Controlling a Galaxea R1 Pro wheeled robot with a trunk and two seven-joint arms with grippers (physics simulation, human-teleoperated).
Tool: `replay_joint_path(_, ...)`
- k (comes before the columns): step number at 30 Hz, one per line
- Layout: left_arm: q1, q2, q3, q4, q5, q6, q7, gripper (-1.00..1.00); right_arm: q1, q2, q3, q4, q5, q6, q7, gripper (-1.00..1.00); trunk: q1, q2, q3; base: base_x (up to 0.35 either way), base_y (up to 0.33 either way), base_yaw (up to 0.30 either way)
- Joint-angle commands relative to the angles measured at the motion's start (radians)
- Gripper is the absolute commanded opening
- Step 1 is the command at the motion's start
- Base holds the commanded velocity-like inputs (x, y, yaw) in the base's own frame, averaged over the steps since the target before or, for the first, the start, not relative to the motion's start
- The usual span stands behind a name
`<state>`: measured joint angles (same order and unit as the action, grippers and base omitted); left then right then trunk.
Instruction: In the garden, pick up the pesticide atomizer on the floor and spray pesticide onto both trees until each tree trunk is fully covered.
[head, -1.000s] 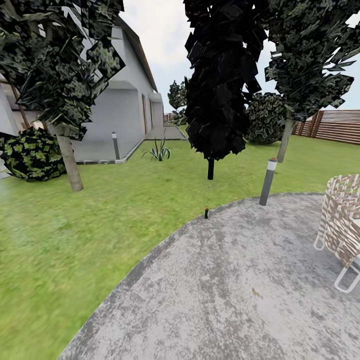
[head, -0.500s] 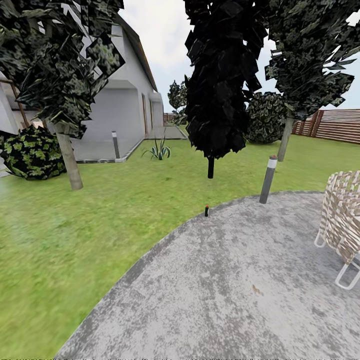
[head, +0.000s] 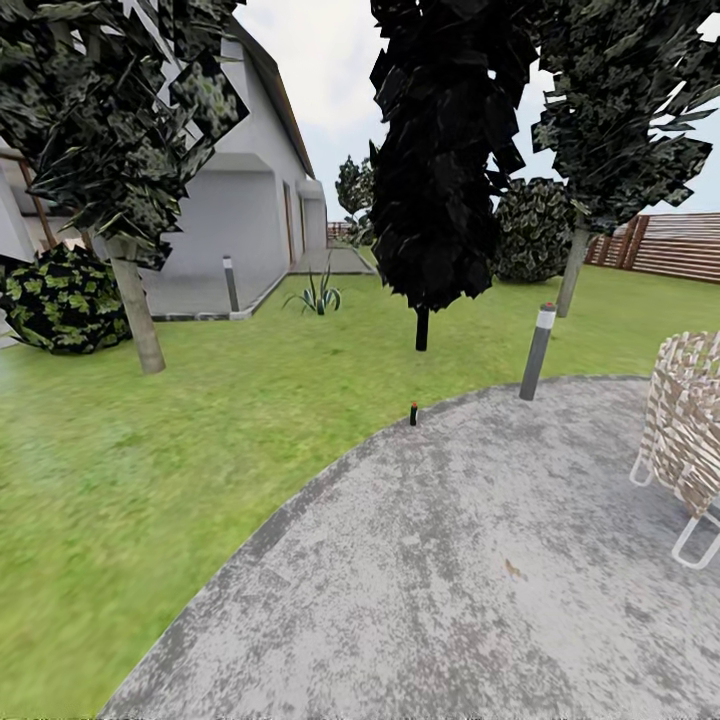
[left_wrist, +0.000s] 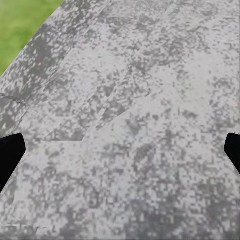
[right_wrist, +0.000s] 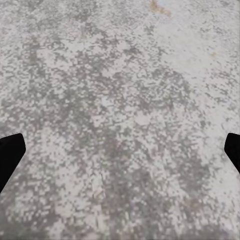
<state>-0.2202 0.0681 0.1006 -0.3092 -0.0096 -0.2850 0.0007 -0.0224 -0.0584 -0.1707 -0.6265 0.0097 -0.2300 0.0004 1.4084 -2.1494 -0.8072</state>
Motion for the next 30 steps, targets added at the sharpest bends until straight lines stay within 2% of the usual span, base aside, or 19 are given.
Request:
replay_joint_path(1, -0.001, 0.000, 0.002, 0.001, -0.001, -0.003, 0.000, 1.00, -0.001, 0.000, -0.001, 0.001, 0.001, -0.003, 0.000, 1.00, 0.004, -0.008, -0.006, 0.000, 0.000, 0.000)
replay_joint_path(30, -0.001, 0.000, 0.003, 0.001, -0.001, -0.003, 0.001, 1.00, -0.001, 0.000, -0.001, 0.002, 0.001, -0.003, 0.001, 1.00, 0.115, -0.211, -0.140, 0.000, 0.000, 0.000)
